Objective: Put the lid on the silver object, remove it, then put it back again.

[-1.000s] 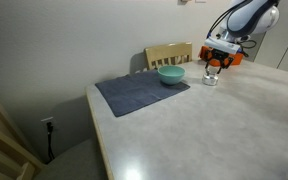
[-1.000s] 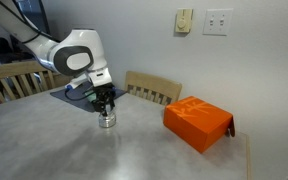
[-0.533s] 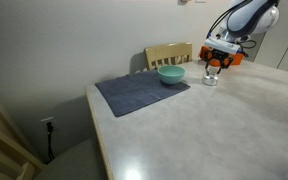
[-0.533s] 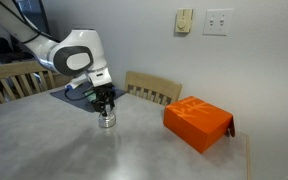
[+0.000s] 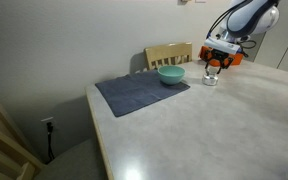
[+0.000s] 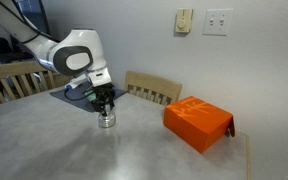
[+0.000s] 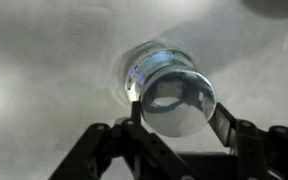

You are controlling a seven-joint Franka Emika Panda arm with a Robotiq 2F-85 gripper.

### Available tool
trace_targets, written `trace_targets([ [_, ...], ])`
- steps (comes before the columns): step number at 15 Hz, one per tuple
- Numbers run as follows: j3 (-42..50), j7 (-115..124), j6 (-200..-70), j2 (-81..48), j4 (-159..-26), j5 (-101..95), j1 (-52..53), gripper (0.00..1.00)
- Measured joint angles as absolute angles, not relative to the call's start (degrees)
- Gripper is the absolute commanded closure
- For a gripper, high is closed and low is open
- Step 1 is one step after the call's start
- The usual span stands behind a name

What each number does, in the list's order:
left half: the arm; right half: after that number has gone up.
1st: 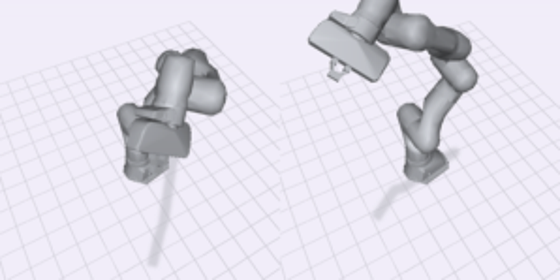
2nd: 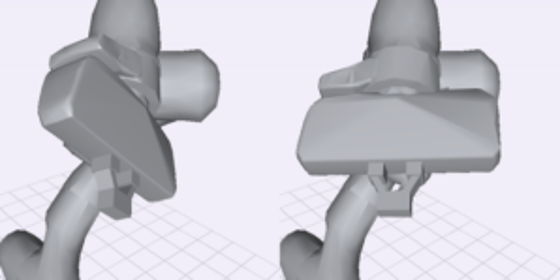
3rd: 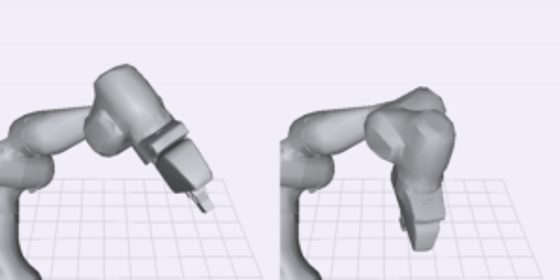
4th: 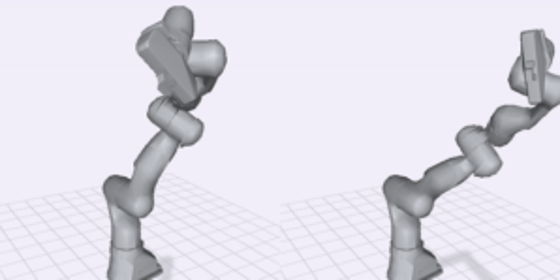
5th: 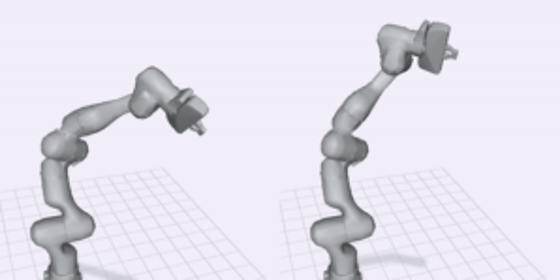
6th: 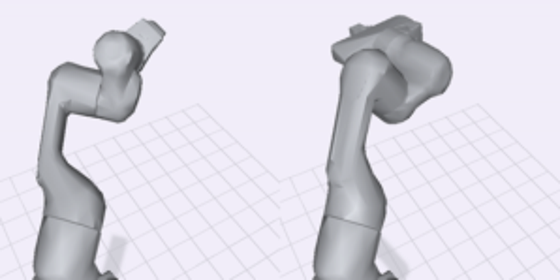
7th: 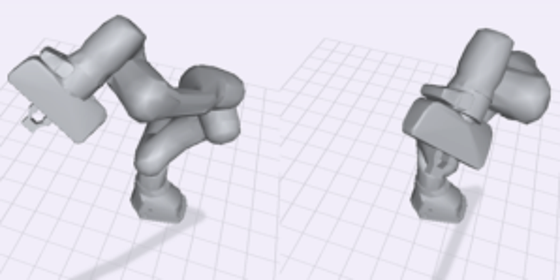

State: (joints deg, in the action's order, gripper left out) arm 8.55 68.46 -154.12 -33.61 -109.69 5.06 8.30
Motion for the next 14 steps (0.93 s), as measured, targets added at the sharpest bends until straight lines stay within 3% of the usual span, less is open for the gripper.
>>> trace_targets([
  [14,8.5,68.4,-154.3,-33.2,-110.5,4.9,9.3,0.56],
])
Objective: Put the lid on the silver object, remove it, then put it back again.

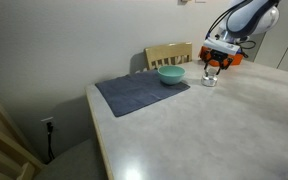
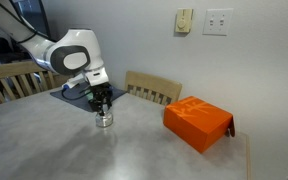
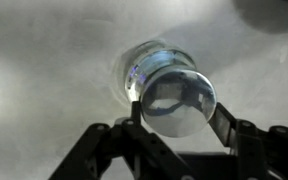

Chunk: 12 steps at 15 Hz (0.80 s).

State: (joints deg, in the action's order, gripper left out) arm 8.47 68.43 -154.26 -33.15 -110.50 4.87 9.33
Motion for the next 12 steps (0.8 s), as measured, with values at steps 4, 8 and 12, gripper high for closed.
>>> trace_targets([
  [4,8.6,68.4,-154.8,-32.8,-111.3,4.2,10.1,0.56],
  [8,9.3,68.7,-155.3,-32.2,-112.4,3.4,11.3,0.56],
  [12,10.9,71.0,-155.3,-32.0,-113.0,1.3,13.3,0.56],
])
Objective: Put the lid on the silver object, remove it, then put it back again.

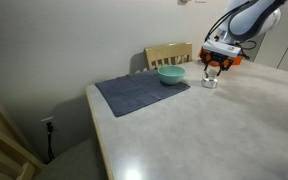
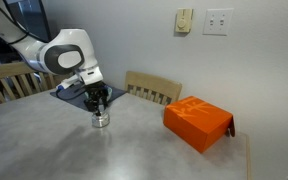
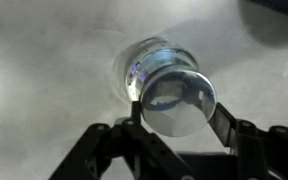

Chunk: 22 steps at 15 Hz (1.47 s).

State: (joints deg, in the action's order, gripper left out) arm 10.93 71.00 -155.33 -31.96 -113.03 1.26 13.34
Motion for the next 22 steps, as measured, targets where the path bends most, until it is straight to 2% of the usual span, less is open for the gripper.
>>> trace_targets([
  [22,12.7,74.0,-158.8,-31.5,-114.5,-2.4,17.9,0.56],
])
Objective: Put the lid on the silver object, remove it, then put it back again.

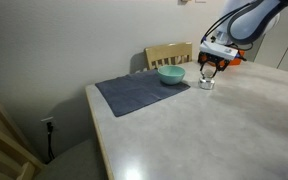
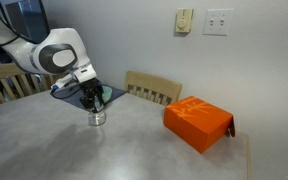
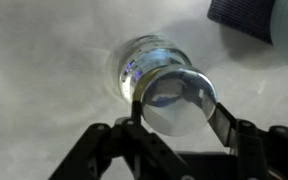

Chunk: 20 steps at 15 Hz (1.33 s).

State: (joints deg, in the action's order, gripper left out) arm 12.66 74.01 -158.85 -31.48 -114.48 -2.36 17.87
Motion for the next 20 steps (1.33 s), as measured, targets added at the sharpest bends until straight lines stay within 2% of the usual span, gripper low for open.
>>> trace_targets([
  [10,13.5,77.4,-159.8,-27.8,-117.6,-2.7,18.2,0.56],
  [20,10.7,77.7,-154.7,-27.8,-117.8,-2.5,16.5,0.56],
])
